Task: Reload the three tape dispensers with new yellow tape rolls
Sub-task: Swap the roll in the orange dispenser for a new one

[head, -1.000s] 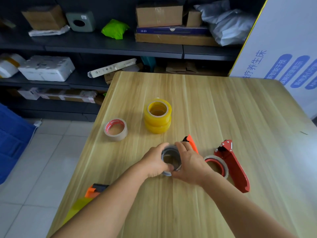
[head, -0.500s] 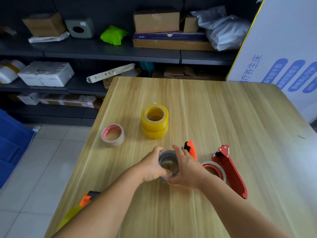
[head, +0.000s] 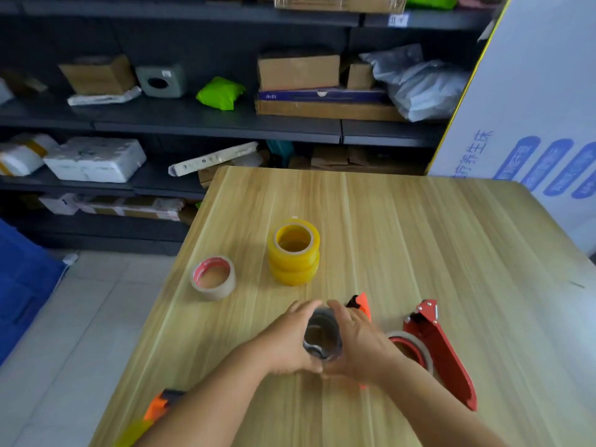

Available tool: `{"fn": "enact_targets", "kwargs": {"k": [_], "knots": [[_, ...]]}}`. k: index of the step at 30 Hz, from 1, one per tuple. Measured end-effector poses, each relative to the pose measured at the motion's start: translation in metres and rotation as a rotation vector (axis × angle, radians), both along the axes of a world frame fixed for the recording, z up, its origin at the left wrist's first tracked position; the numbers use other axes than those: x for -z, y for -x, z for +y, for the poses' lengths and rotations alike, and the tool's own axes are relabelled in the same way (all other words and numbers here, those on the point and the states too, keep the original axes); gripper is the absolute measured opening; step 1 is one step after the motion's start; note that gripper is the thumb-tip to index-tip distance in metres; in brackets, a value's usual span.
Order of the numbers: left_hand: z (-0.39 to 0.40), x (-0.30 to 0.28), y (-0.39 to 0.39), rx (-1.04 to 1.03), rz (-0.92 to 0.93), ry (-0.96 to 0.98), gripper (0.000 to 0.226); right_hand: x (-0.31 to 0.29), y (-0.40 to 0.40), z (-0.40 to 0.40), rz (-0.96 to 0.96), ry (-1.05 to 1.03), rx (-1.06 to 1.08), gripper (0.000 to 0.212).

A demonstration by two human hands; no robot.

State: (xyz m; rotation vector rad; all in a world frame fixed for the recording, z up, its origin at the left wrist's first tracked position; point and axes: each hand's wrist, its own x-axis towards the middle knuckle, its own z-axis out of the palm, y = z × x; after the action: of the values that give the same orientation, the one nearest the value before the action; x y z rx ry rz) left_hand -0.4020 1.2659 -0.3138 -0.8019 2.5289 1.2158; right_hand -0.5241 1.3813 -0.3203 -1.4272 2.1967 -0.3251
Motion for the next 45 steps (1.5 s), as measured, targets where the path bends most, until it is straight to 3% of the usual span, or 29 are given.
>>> {"fn": "enact_targets", "kwargs": {"k": [3, 9, 15, 19, 23, 31, 39, 45], "knots": [[-0.002, 0.002, 0.001, -0.041, 0.022, 0.016, 0.112, 0.003, 0.003, -0.002, 0.151, -0.014, -0.063, 0.111], [-0.007, 0.004, 0.0, -0.042, 0.016, 0.007, 0.092, -0.001, 0.004, -0.007, 0.106, -0.082, -0.063, 0.11], [-0.014, 0.002, 0.002, -0.107, 0.016, -0.077, 0.094, 0.001, 0.008, -0.014, 0.131, -0.085, -0.058, 0.115], [-0.016, 0.0, 0.004, -0.093, 0.065, -0.022, 0.08, 0.0, 0.007, -0.015, 0.099, 0.022, 0.003, 0.091], [-0.016, 0.002, 0.002, -0.093, 0.059, -0.062, 0.084, 0.001, 0.01, -0.012, 0.134, 0.074, -0.024, 0.081], [-0.016, 0.002, 0.004, -0.057, 0.028, -0.09, 0.102, 0.006, 0.016, -0.007, 0.145, 0.011, -0.037, 0.085], [-0.018, -0.006, -0.002, -0.118, 0.031, -0.169, 0.084, 0.007, 0.011, -0.009, 0.079, 0.049, 0.048, 0.089], [-0.023, -0.014, 0.001, -0.136, 0.052, -0.201, 0.083, 0.012, 0.007, -0.01, 0.081, 0.014, 0.096, 0.072]]}}
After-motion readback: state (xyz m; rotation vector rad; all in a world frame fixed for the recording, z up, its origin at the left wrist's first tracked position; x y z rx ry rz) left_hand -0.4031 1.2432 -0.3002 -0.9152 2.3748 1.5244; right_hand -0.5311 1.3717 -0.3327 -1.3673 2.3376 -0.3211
